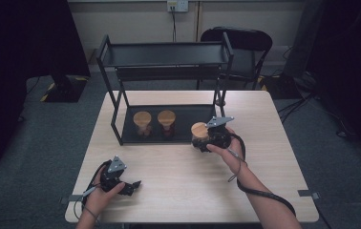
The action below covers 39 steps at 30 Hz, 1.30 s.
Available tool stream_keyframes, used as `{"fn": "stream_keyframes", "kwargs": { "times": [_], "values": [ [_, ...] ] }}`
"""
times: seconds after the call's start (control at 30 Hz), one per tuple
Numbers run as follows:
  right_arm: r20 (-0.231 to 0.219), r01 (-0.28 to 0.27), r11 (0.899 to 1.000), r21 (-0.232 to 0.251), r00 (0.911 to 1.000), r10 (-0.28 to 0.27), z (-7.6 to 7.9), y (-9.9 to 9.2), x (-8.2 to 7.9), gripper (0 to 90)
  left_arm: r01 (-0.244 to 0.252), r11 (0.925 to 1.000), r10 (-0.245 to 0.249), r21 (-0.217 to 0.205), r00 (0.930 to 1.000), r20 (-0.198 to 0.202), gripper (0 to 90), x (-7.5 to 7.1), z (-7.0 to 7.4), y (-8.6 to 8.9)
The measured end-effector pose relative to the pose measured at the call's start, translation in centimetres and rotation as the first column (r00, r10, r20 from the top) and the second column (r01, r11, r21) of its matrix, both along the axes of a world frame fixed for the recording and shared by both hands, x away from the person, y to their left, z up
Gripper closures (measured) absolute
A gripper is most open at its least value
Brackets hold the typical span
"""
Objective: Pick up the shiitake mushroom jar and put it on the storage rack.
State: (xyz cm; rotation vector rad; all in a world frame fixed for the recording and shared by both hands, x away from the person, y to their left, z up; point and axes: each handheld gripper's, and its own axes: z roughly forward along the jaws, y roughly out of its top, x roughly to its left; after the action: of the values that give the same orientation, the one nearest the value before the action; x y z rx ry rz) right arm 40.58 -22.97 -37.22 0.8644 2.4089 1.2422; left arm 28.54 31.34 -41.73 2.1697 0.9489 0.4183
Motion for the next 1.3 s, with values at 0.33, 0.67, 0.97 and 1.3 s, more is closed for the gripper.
{"fn": "stream_keyframes", "kwargs": {
  "times": [0.33, 0.67, 0.97, 1.3],
  "values": [
    [0.000, 0.003, 1.000, -0.005, 1.0000, -0.003, 0.0, 0.2, 0.3, 25.4, 0.000, 1.0000, 0.000, 0.000, 1.0000, 0.000, 0.2, 0.0, 0.0, 0.0],
    [-0.002, 0.003, 1.000, -0.002, 1.0000, -0.003, -0.1, 1.0, 0.8, 25.5, 0.000, 1.0000, 0.000, -0.001, 1.0000, 0.000, 0.2, 0.0, 0.0, 0.0],
    [-0.003, 0.005, 1.000, 0.000, 1.0000, -0.005, 0.1, 2.2, 1.3, 25.5, 0.000, 1.0000, 0.000, 0.000, 1.0000, 0.000, 0.2, 0.0, 0.0, 0.0],
    [-0.003, 0.020, 1.000, 0.001, 0.9998, -0.020, 0.3, 2.9, 1.8, 25.5, 0.000, 1.0000, 0.000, 0.000, 1.0000, 0.000, 0.2, 0.0, 0.0, 0.0]
  ]
}}
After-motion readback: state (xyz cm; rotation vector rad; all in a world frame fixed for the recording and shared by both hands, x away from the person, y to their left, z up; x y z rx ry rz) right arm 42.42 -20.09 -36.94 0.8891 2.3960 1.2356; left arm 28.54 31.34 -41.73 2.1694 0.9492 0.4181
